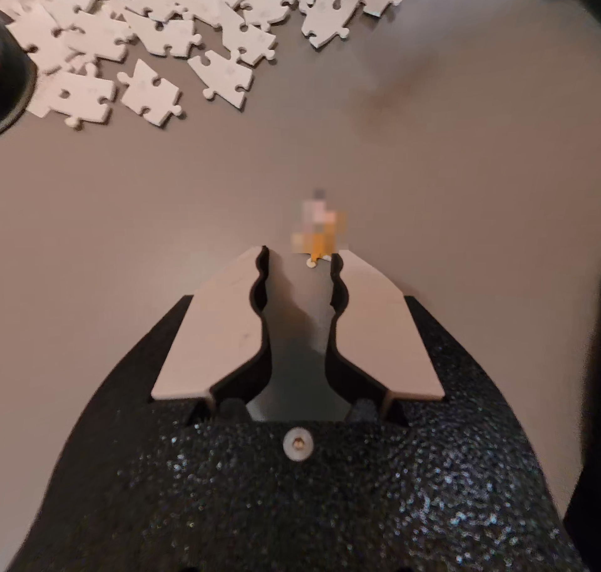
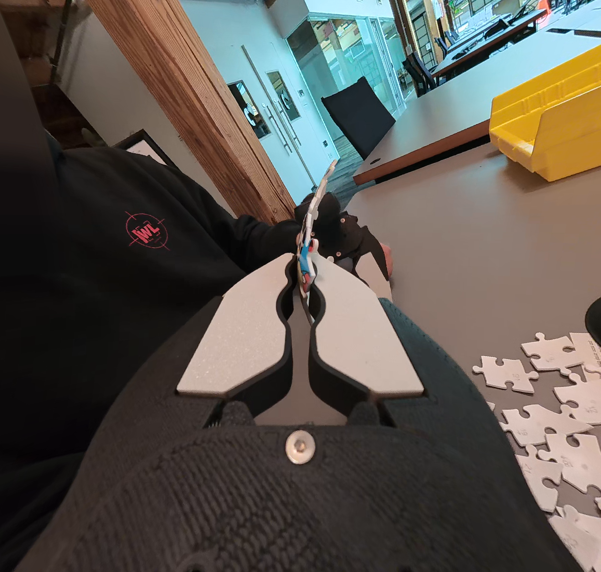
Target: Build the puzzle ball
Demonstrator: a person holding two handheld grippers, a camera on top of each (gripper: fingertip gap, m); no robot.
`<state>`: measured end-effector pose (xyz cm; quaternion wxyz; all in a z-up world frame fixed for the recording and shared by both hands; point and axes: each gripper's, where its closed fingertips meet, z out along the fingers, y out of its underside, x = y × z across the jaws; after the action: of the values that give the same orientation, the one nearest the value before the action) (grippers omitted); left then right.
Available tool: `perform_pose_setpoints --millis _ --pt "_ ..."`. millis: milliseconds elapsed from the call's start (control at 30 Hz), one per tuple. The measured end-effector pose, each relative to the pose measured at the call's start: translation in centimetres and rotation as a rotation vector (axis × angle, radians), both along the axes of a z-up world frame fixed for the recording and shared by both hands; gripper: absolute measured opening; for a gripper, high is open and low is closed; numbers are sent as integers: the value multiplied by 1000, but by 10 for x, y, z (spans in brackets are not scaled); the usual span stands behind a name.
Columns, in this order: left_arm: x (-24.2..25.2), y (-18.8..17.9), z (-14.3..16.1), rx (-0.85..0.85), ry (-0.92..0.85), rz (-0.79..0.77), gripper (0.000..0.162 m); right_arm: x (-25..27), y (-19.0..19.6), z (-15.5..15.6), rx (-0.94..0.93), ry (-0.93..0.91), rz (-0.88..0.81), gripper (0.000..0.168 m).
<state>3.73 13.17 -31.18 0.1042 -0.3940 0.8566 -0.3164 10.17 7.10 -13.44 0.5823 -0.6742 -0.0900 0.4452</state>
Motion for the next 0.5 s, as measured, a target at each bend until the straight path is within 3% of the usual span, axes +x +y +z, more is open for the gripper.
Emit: perform_pose_setpoints --millis 267,367,433,500 --pt "5 -11 1 -56 -27 -3 39 1 -1 -1 -1 0 -3 4" --pt "6 -10 -1 22 -69 -47 34 1 -1 -1 0 -3 -2 4" --pt "3 -16 -1 18 -79 -83 23 2 -1 -1 1 0 -5 4" --pt "3 -16 0 -7 -85 -74 23 3 -1 -2 -1 1 -9 4"
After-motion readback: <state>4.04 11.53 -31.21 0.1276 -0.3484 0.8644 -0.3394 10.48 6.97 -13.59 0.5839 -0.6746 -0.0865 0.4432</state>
